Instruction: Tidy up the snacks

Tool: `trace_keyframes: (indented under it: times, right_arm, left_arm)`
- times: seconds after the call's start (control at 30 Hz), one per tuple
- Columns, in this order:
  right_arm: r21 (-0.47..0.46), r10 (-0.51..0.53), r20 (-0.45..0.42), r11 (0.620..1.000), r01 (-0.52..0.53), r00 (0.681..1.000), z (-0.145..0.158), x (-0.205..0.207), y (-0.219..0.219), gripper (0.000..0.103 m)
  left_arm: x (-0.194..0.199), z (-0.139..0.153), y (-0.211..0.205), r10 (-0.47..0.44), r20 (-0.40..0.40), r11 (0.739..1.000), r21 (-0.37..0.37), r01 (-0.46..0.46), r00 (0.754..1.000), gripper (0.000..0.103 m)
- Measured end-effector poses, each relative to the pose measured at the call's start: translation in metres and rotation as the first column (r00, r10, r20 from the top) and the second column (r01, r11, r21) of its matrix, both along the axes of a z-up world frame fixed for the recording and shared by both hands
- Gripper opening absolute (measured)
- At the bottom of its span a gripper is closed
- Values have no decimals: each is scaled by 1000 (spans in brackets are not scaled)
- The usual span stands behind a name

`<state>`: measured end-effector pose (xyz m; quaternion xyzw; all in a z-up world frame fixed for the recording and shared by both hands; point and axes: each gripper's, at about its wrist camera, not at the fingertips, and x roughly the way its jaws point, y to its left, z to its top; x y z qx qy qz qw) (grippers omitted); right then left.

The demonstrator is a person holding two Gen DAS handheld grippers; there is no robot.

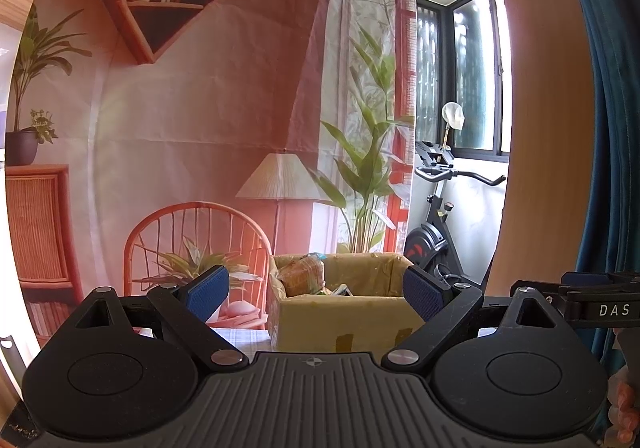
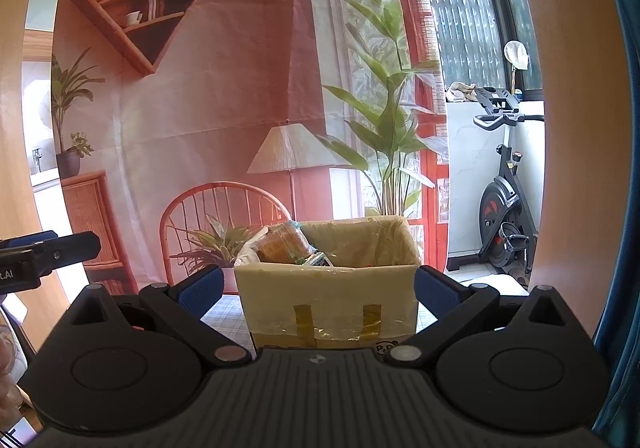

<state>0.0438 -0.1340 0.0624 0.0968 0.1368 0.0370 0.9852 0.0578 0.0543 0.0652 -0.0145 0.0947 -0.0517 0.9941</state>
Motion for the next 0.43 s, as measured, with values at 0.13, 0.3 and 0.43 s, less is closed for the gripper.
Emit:
trace_keyframes:
  times: [0.13,0.3,0.43]
  right_arm:
    - [-2,-1,0,1000,1,1000,0,0,0,103]
    - [-1,-1,-2,1000,1,1000,-1,0,-1,103]
    - [-2,-3,-7,1000,3,1000,-4,0,-3,103]
  left_arm:
    - [0,0,0,-4,-1,1000,-5,4,1000,95]
    - [-1,0,0,-12,13,1000,0,12,1000,95]
    - [-1,0,-1,-13,11,1000,-1,13,1000,95]
